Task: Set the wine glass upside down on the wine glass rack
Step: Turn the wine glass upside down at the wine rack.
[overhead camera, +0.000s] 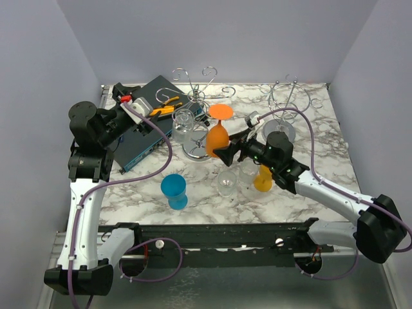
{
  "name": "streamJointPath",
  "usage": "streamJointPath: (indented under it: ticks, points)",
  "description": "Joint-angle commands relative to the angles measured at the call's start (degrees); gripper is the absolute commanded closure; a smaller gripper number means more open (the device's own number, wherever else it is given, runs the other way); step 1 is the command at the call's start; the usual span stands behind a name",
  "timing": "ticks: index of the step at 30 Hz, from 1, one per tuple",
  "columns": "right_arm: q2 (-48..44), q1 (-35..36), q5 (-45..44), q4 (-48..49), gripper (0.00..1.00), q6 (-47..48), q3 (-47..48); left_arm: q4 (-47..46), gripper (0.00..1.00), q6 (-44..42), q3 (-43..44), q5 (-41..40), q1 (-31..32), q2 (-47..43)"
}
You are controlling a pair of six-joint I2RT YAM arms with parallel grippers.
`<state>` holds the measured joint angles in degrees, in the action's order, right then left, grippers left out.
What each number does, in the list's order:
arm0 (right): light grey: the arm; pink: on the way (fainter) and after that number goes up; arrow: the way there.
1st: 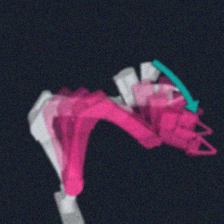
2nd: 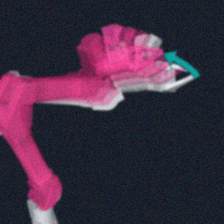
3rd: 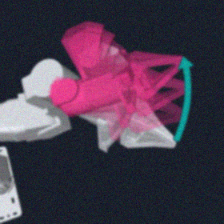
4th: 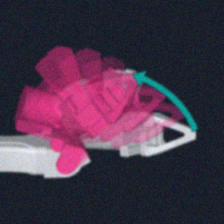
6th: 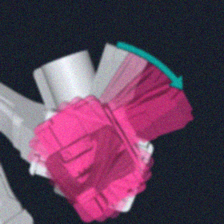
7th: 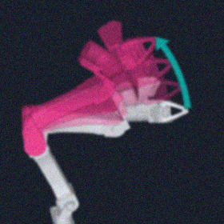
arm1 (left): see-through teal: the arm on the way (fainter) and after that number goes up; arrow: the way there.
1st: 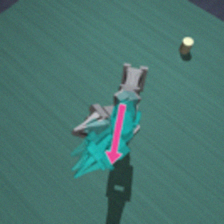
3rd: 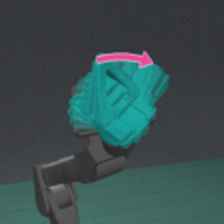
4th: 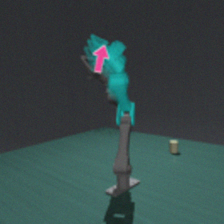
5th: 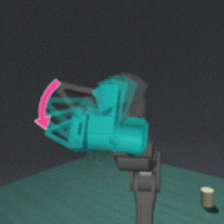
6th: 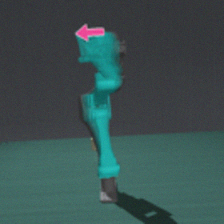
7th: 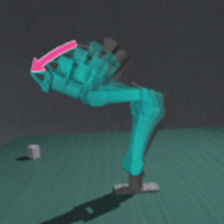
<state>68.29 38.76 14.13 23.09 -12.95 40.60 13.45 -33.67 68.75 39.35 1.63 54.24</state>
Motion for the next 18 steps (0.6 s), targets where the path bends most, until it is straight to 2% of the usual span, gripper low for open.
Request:
streamJointPath:
  ticks: [1, 9, 13, 18]
  points:
    - [1.1, -0.2, -1.5, -1.1, 0.0, -0.7, 1.2, 1.1, 0.09, -0.2, 1.6, -1.4, 0.2, 0.3]
    - [-2.5, -0.2, -2.5, -6.2, 0.01, 0.5, 3.3, 1.1, 0.09, 0.1, 1.6, -1.5, 0.2, 0.4]
    - [-6.4, -0.2, -3.8, -14.0, 0.02, 0.9, 7.2, 1.1, 0.09, 1.5, 1.7, -1.8, 0.2, 0.6]
    - [-9.1, -0.2, -6.9, -26.0, 0.08, -0.1, 15.6, 1.0, 0.09, 7.9, 3.4, -3.7, 0.2, 1.9]
